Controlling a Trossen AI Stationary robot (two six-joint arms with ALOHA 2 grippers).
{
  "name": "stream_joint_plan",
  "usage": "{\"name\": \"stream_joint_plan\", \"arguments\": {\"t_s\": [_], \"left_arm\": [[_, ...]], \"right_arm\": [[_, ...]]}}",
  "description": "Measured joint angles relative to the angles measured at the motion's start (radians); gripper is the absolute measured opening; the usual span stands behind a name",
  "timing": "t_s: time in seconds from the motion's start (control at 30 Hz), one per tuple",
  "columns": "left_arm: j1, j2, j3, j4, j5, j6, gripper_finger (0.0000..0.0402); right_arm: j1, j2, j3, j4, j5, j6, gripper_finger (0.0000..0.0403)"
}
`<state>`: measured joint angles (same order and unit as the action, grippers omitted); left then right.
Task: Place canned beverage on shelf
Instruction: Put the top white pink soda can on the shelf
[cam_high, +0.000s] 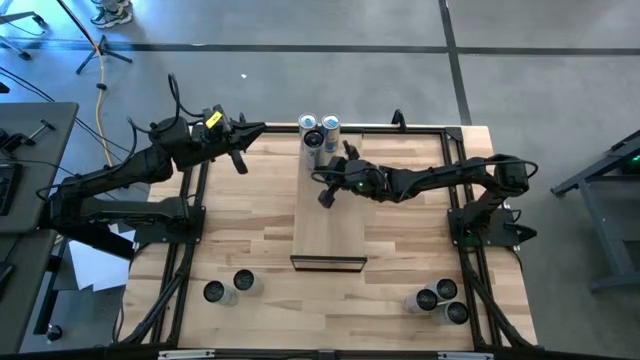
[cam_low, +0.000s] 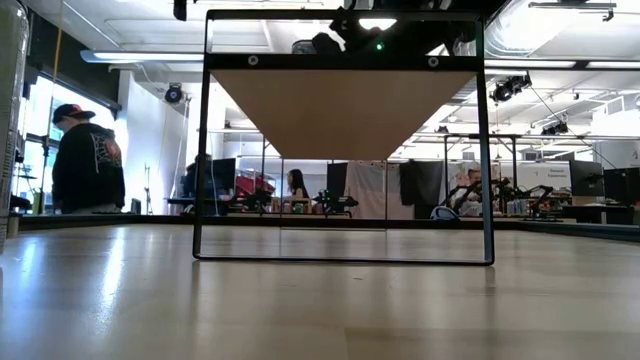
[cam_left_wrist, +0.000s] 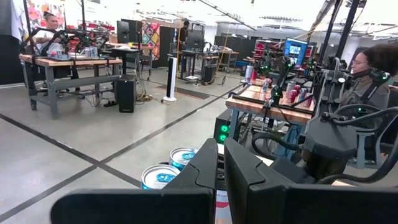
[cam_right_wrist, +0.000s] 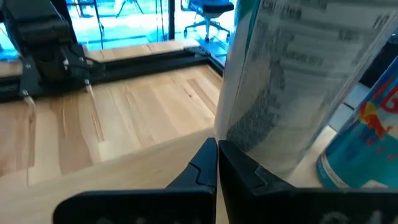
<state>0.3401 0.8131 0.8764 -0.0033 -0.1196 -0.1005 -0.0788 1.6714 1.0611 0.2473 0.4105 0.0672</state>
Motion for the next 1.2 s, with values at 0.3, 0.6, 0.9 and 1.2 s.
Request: {"name": "stream_joint_plan", "arguments": {"t_s": [0.3,0.6,0.9,1.2], "left_arm": [[0.000,0.000,0.000,0.000,0.000,-0.001,0.0003],[0.000,0.000,0.000,0.000,0.000,-0.002,0.0003],[0.000,0.000,0.000,0.000,0.000,-0.002,0.0003],[0.000,0.000,0.000,0.000,0.001,-0.021,0.0003]], "right_arm": [[0.000,-0.010,0.000,-0.071,0.012,-0.026,0.0000],[0.000,-0.011,0.000,-0.071,0.094,-0.065,0.0000],[-0.021,-0.011,0.000,-0.046,0.050,-0.093,0.0000],[-0.042,-0.011,0.000,0.004,-0.012,-0.094,0.0000]]}}
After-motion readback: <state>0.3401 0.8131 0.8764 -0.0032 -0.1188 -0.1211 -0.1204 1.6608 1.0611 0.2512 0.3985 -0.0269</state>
